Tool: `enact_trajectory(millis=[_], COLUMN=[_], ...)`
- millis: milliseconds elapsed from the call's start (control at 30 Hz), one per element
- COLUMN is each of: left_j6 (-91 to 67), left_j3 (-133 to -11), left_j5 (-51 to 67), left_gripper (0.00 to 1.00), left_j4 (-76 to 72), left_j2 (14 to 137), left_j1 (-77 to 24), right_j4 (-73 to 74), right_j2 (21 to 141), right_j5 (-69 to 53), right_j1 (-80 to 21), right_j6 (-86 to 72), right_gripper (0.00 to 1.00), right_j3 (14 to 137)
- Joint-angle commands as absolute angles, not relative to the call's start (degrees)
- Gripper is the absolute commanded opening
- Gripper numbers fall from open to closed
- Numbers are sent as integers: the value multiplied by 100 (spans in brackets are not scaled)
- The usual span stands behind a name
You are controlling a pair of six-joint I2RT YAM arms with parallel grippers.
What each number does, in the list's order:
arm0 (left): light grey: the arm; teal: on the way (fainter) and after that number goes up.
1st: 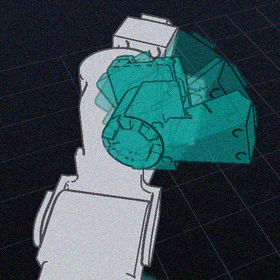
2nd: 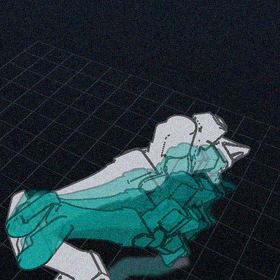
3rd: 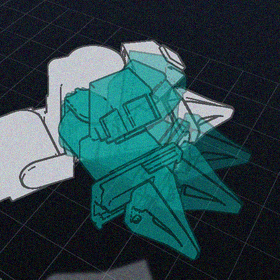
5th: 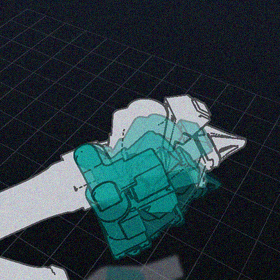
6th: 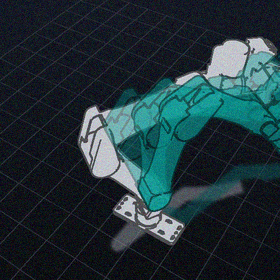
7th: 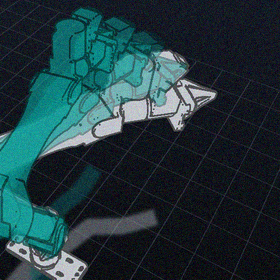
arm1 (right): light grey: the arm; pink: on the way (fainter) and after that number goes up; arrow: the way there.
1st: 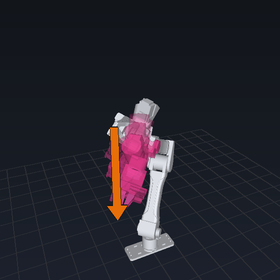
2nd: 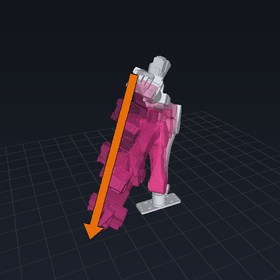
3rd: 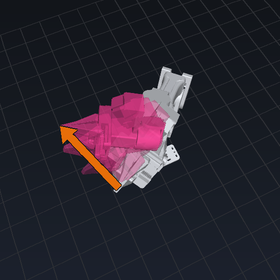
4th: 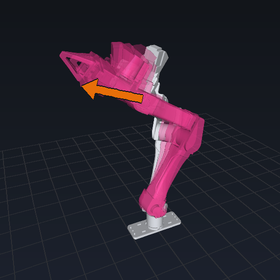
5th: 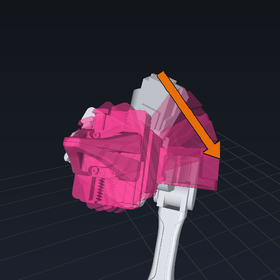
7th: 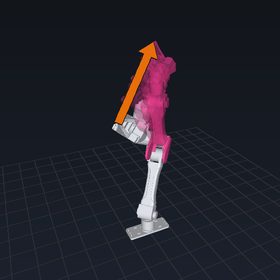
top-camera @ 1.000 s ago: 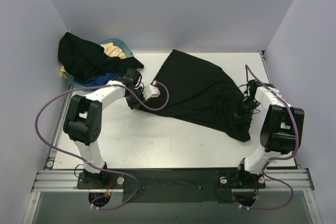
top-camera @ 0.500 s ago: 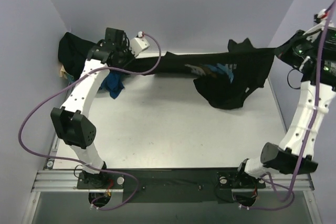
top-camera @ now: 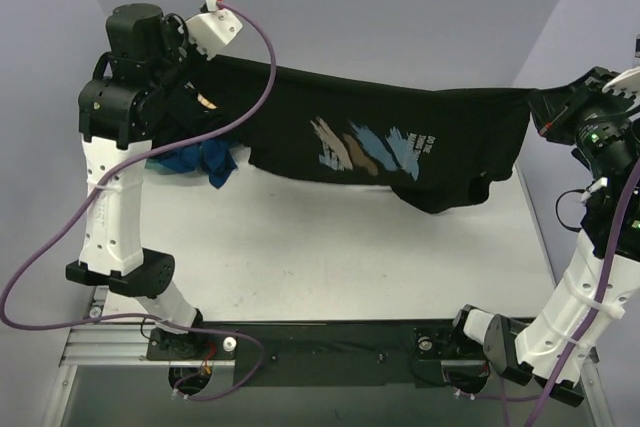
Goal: Fold and stack the t-shirts
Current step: Flatten out the tshirt
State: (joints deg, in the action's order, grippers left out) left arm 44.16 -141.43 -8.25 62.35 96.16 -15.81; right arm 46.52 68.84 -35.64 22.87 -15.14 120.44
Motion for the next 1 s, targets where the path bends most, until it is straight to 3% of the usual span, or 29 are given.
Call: enact_trajectory(millis=[0,200,400,533,667,967], left_j6=[4482,4421,4429,4667,4764,4606], left_j3=[-13958,-14247,-15081,-15503,-15592,-15267], left_j5=[-1213,-1248,-1722,-2030,-1899,-1627], left_gripper=[0,0,0,0,0,0], left_j4=[5847,4581,2868,1540,967,1466], left_j2=[9720,10518,11626,12119,12138,11603], left_j1=[-1547,-1547,-1591,-1564,-1521,-1433], right_j4=[3746,2058,1655,54,-208,237], right_j2=[7250,8637,11124,11144,11172,10381], right_j5=[-4262,-4228,-3938,-3236,-3076,-3655], right_j1=[2347,2067,1661,1933,1995,2355], right_j6=[-1827,-2636,-2934,-3858,-3639,-3340], right_gripper=[0,0,0,0,0,0], right_j3=[12112,12330,14940,14458,15108,14319])
